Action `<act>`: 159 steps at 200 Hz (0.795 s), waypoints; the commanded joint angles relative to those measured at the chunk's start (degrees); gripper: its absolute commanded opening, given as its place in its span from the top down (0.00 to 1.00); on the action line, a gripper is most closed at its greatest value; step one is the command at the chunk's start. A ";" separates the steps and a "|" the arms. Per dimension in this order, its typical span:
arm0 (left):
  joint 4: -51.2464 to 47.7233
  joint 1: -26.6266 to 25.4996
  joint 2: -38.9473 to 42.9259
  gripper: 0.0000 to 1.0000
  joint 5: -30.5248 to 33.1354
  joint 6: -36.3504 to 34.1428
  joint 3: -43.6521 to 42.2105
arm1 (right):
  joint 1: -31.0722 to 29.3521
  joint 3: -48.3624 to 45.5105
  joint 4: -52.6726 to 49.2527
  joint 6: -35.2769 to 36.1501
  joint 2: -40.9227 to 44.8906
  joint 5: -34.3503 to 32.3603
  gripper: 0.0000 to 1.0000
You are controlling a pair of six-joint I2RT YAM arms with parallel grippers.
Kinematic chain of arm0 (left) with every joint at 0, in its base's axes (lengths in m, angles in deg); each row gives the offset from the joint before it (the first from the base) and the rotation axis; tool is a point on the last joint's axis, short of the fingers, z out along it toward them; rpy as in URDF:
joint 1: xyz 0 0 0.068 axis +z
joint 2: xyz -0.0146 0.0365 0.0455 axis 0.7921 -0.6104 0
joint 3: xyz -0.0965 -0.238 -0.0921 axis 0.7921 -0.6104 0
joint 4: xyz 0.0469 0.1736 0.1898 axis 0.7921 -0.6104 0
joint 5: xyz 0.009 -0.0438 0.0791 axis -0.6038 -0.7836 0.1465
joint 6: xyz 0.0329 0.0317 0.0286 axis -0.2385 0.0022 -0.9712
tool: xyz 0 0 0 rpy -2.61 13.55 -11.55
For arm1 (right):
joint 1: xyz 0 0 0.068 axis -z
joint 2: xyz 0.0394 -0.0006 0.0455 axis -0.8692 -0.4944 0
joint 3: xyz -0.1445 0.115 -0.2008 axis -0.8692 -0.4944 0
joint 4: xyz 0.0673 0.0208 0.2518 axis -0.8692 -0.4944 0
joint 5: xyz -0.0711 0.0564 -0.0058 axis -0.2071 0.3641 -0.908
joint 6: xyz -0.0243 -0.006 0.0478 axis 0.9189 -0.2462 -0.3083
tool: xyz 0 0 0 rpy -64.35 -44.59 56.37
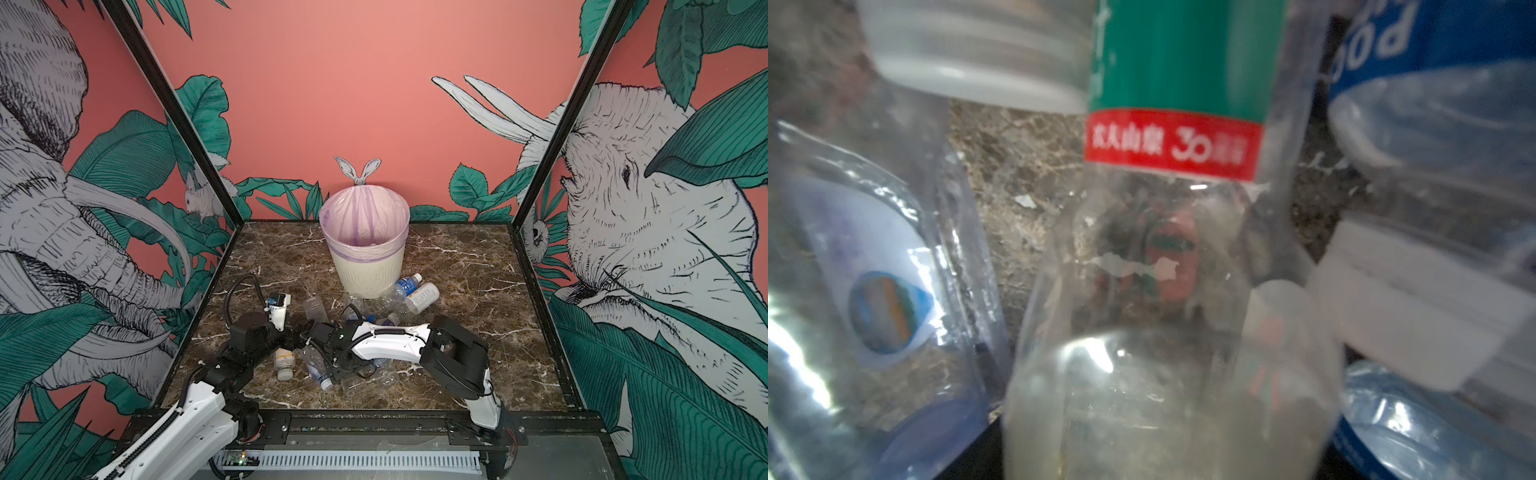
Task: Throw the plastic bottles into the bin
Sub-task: 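Grasp the clear bottle with green-and-red neck label using the right gripper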
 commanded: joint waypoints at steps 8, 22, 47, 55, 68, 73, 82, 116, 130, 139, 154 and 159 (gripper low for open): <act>0.22 -0.24 -0.12 0.11 0.58 0.24 -0.47 | -0.24 1.06 -1.38 -0.83 -1.46 -0.69 0.22; 0.21 -0.24 -0.22 0.11 0.55 0.23 -0.49 | -0.25 0.91 -1.35 -0.63 -1.50 -0.67 0.26; 0.30 -0.26 -0.28 0.11 0.53 0.23 -0.48 | -0.25 0.50 -1.44 -0.20 -0.39 -2.00 0.31; 0.30 -0.23 -0.31 0.11 0.57 0.24 -0.51 | -0.25 0.37 -1.57 0.16 0.38 -2.81 0.32; 0.30 -0.25 -0.43 0.11 0.53 0.21 -0.46 | -0.24 -0.15 -1.53 0.12 1.77 -3.97 0.33; 0.38 -0.25 -0.49 0.11 0.55 0.23 -0.46 | -0.25 -0.44 -1.40 0.16 2.23 -4.32 0.33; 0.37 -0.25 -0.52 0.11 0.49 0.23 -0.46 | -0.25 -0.77 -1.18 0.15 2.89 -4.71 0.34; 0.48 -0.21 -0.71 0.11 0.31 0.25 -0.44 | -0.34 -1.24 -0.94 0.19 3.94 -4.92 0.36; 0.40 -0.25 -0.66 0.11 0.30 0.26 -0.34 | -0.40 -1.64 -0.58 0.01 4.38 -4.92 0.36; 0.39 -0.23 -0.71 0.11 0.47 0.22 -0.41 | -0.53 -1.74 -0.55 -0.08 4.88 -5.21 0.36; 0.39 -0.24 -0.71 0.11 0.66 0.27 -0.43 | -0.67 -2.07 -0.49 -0.17 5.84 -5.82 0.37; 0.40 -0.24 -0.77 0.11 0.67 0.29 -0.42 | -0.73 -2.18 -0.46 -0.17 6.22 -6.03 0.37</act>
